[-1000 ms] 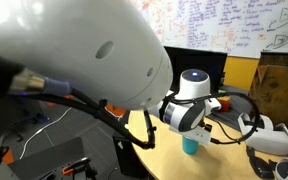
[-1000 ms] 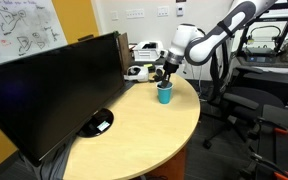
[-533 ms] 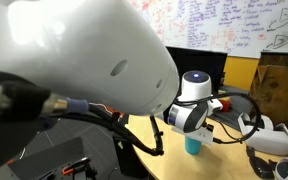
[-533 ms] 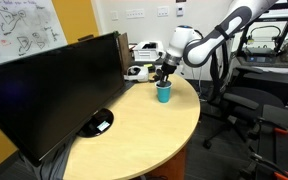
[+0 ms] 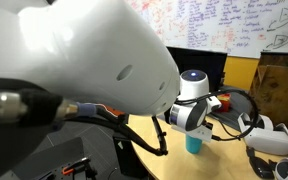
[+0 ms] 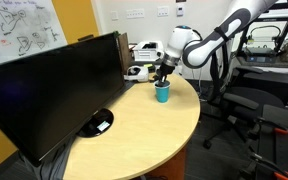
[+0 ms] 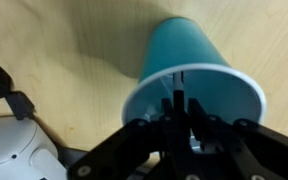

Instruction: Remove the object from the teal cup then put it on the table

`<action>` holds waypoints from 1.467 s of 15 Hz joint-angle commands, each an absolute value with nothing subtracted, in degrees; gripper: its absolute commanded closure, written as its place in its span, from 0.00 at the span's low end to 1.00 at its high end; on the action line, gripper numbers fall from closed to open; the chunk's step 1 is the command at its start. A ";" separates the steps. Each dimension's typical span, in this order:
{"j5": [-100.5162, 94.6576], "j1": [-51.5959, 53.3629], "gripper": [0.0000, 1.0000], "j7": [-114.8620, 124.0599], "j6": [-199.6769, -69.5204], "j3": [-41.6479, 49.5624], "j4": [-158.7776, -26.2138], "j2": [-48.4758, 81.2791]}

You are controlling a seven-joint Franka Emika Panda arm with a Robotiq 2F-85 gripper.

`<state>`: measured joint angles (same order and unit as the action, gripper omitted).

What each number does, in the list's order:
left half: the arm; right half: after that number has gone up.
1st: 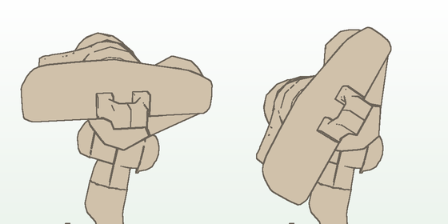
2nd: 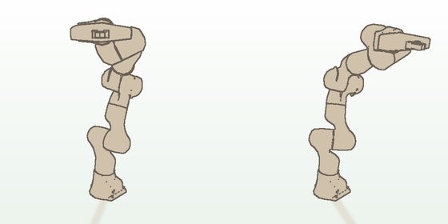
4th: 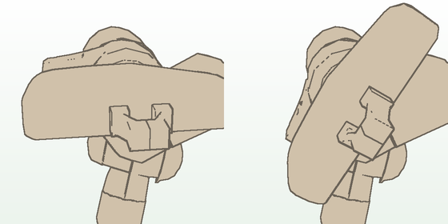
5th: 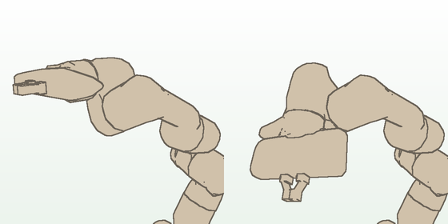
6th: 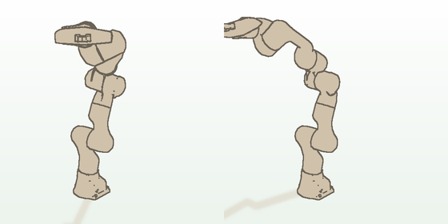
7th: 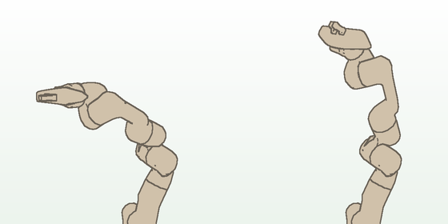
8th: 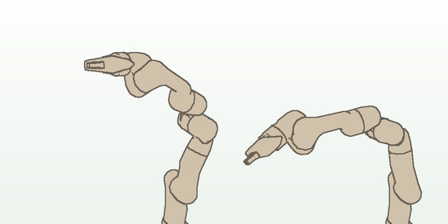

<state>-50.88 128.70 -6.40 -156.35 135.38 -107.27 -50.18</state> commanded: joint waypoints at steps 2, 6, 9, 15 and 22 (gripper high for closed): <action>-54.77 128.82 0.95 0.61 -155.53 134.05 -108.39 -47.53; -56.86 127.77 0.95 6.77 -155.01 132.51 -110.38 -44.77; -57.66 126.73 0.95 10.85 -154.69 131.35 -112.35 -42.16; -58.53 124.24 0.95 16.05 -154.31 128.27 -116.57 -36.10; -60.04 120.47 0.95 17.46 -154.44 122.82 -119.67 -30.19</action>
